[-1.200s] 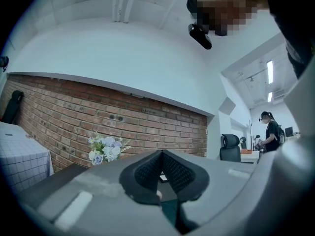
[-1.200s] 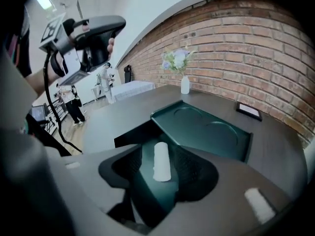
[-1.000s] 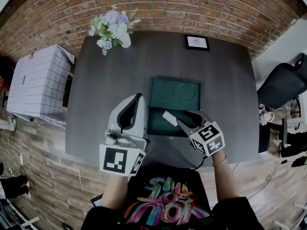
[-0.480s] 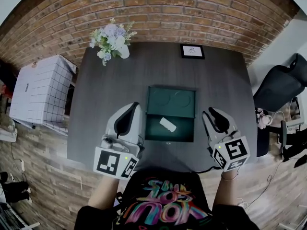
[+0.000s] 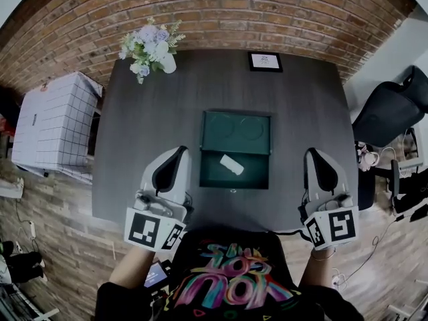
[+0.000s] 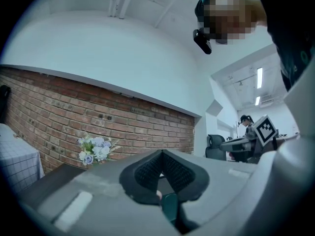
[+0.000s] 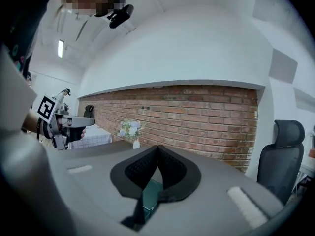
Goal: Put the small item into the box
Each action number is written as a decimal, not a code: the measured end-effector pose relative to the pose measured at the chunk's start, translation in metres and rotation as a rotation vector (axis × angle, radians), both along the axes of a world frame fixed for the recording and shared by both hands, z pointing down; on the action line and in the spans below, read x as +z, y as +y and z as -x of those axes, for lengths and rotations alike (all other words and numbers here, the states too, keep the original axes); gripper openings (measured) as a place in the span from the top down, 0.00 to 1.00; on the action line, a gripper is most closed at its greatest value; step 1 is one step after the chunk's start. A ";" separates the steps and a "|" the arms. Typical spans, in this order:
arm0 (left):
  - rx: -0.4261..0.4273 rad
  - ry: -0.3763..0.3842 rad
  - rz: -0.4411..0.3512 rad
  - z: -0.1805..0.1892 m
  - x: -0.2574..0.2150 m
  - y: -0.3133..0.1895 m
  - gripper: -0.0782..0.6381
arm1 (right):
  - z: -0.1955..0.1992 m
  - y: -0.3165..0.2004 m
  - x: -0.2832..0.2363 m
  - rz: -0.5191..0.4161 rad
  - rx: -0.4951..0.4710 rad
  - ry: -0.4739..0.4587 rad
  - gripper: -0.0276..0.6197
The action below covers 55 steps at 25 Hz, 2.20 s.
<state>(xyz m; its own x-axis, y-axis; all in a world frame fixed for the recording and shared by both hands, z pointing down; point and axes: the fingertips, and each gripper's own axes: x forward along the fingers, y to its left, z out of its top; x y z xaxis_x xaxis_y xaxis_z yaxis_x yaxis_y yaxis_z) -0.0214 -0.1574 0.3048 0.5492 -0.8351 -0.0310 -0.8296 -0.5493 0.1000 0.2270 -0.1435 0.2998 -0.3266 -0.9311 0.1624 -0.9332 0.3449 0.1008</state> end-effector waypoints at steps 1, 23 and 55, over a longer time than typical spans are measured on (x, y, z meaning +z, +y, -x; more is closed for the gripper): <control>0.001 0.000 0.001 0.001 0.001 0.001 0.89 | -0.001 0.002 -0.001 -0.006 0.007 -0.005 0.95; -0.026 -0.028 0.020 0.017 0.013 0.002 0.89 | 0.007 0.001 0.008 -0.013 0.005 -0.043 0.95; -0.008 -0.039 0.025 0.013 0.017 0.000 0.89 | 0.023 0.001 0.025 0.044 -0.048 -0.019 0.96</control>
